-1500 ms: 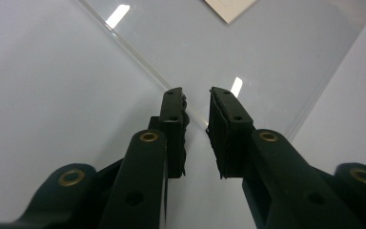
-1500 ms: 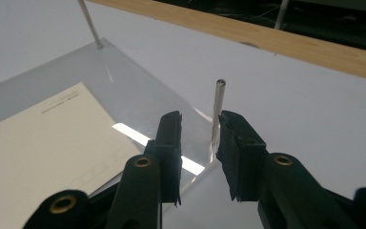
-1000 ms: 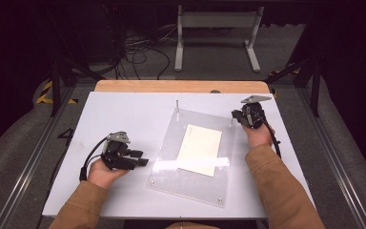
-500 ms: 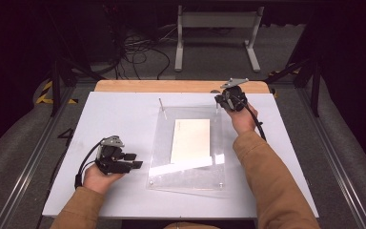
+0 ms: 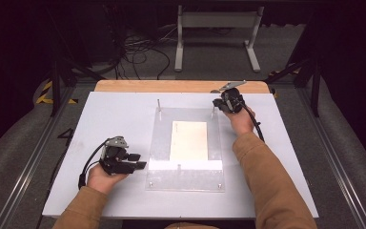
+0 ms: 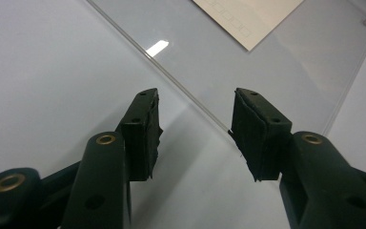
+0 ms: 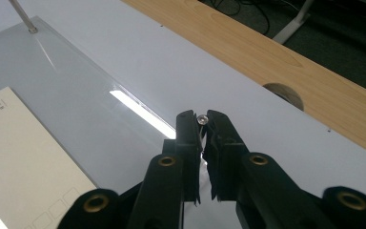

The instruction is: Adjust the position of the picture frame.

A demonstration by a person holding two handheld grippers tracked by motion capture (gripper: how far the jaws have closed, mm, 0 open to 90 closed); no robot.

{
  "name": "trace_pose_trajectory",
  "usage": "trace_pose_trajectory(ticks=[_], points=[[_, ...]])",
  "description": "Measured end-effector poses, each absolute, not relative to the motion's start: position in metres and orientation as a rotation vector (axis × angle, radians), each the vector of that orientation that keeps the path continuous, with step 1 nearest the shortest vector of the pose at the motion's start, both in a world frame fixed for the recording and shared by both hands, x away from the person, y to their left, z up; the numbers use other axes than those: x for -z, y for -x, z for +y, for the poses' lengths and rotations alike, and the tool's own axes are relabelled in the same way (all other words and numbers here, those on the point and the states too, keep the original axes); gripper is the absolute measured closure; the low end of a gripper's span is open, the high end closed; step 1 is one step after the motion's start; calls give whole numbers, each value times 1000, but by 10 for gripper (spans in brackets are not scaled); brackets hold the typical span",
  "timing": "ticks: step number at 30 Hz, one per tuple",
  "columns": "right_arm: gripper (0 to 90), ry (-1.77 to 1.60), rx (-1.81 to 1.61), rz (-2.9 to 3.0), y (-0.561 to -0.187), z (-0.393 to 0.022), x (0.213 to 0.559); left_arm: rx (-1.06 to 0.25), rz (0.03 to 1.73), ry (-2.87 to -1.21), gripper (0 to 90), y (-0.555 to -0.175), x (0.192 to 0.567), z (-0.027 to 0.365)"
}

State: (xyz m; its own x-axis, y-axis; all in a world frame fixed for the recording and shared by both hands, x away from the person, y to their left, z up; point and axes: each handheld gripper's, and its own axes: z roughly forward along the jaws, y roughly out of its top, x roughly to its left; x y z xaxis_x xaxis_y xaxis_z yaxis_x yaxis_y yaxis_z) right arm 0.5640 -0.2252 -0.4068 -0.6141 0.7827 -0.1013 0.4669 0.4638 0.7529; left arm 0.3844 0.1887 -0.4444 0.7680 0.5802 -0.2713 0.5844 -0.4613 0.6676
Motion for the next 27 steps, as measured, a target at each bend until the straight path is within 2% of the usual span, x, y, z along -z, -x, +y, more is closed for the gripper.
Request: trace_pose_trajectory(ticks=[3,7,13,16,25,26,27], points=[[772,-1032,-979,2265,-563,-223,406,-5,859,-2166,520,-385,444,188],[761,-1021,-996,2270,-564,-222,407,-16,862,-2148,516,-386,442,188],[768,-1027,-983,2274,-568,-219,415,6,862,-2162,514,-387,446,184],[827,-1048,-996,2268,-569,-221,416,66,849,-2212,517,-389,451,179],[837,-1052,-1011,2283,-569,-223,415,113,830,-2253,644,-387,456,175],[839,-1042,-1009,2289,-569,-223,415,117,810,-2257,744,-386,457,175],[839,-1042,-1009,2289,-569,-223,415,117,810,-2257,781,-386,457,175]])
